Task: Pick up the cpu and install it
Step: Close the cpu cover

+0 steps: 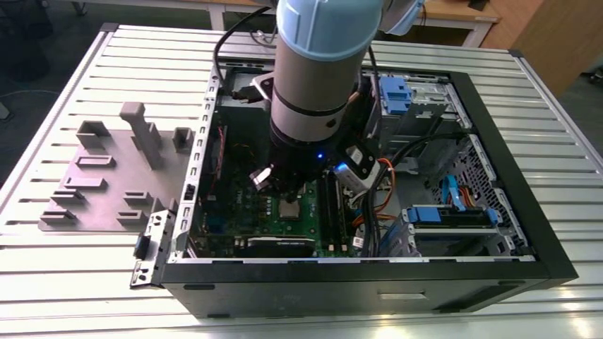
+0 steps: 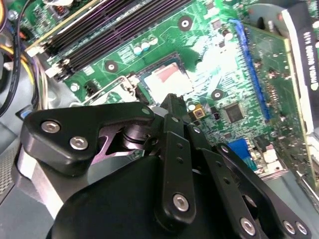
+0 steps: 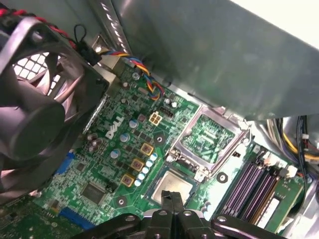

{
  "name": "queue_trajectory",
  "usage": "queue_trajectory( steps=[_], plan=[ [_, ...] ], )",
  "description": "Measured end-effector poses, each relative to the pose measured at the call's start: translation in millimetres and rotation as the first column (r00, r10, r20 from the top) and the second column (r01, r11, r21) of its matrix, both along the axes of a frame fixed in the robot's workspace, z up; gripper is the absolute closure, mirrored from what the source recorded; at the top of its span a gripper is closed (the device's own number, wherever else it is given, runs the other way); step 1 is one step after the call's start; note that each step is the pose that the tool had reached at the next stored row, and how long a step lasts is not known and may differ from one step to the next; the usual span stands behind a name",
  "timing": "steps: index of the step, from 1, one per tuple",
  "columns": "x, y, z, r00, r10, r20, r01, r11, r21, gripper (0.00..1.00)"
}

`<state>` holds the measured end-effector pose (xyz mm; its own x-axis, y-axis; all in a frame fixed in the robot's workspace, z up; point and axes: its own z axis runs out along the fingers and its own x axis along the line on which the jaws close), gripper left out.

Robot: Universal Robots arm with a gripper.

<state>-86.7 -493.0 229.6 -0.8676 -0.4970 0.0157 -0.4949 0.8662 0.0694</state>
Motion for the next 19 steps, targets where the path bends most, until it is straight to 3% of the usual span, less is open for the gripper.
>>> queue_trajectory(
  steps=[1, 4, 8, 10, 14, 17, 19],
  plan=[
    [-0.1, 0.0, 0.0, 1.0, 0.004, 0.0001, -0.004, 1.0, 0.0085, 0.89],
    [-0.1, 0.0, 0.5, 0.9998, 0.02, 0.0009, -0.02, 0.9996, 0.0188, 0.89],
    [-0.1, 0.1, 0.8, 0.9983, 0.059, 0.0019, -0.059, 0.9979, 0.0249, 0.89],
    [-0.1, 0.0, 0.9, 0.9959, 0.091, 0.0018, -0.091, 0.9956, 0.0249, 0.89],
    [-0.1, 0.0, 0.9, 0.9875, 0.158, 0.0018, -0.158, 0.9872, 0.0249, 0.89],
    [-0.1, 0.0, 0.8, 0.9779, 0.209, 0.0017, -0.209, 0.9776, 0.0248, 0.89],
    [-0.1, 0.0, 0.7, 0.9697, 0.244, 0.0017, -0.244, 0.9694, 0.0248, 0.89]
  ],
)
